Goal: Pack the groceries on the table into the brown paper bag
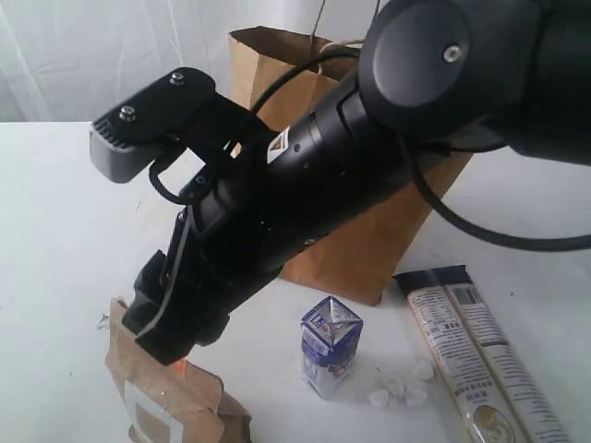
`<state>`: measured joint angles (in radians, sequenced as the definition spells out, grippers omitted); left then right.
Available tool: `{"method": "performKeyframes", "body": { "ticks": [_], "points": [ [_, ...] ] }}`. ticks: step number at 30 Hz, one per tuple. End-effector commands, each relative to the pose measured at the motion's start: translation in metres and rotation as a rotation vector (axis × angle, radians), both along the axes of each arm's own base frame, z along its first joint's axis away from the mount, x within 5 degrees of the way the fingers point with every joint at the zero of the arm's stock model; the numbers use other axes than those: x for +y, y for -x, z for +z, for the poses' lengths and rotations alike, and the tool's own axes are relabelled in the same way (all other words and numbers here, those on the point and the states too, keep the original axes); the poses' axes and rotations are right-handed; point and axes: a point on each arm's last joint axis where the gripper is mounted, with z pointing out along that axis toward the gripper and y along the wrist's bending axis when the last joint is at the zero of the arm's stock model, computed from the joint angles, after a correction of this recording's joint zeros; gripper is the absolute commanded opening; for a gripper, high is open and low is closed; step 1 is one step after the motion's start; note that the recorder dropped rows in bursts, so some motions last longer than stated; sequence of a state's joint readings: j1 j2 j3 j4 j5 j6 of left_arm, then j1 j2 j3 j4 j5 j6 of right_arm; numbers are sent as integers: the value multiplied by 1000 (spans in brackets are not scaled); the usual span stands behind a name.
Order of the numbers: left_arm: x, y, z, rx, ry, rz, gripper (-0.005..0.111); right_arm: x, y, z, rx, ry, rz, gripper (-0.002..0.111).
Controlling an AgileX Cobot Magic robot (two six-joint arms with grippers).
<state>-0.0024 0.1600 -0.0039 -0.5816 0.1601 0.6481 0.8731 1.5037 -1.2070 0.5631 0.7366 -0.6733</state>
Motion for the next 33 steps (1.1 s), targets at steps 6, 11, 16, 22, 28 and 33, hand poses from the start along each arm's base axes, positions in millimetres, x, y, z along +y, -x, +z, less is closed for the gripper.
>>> {"method": "performKeyframes", "body": {
  "ticks": [6,11,16,22,28,33],
  "points": [
    [-6,8,0,2,166,-6,0,11,-4,-30,124,93,17,65],
    [-6,9,2,-24,166,-8,0,11,-3,-34,146,115,29,65],
    [-6,11,3,-60,166,-11,0,11,-1,-40,177,149,49,60],
    [-6,11,4,-68,171,-9,0,11,1,-49,227,196,75,55],
    [-6,11,4,-68,170,-9,0,12,1,-53,245,212,81,39],
    [-6,11,4,-68,170,-9,0,12,0,-52,274,205,28,19]
  ]
}}
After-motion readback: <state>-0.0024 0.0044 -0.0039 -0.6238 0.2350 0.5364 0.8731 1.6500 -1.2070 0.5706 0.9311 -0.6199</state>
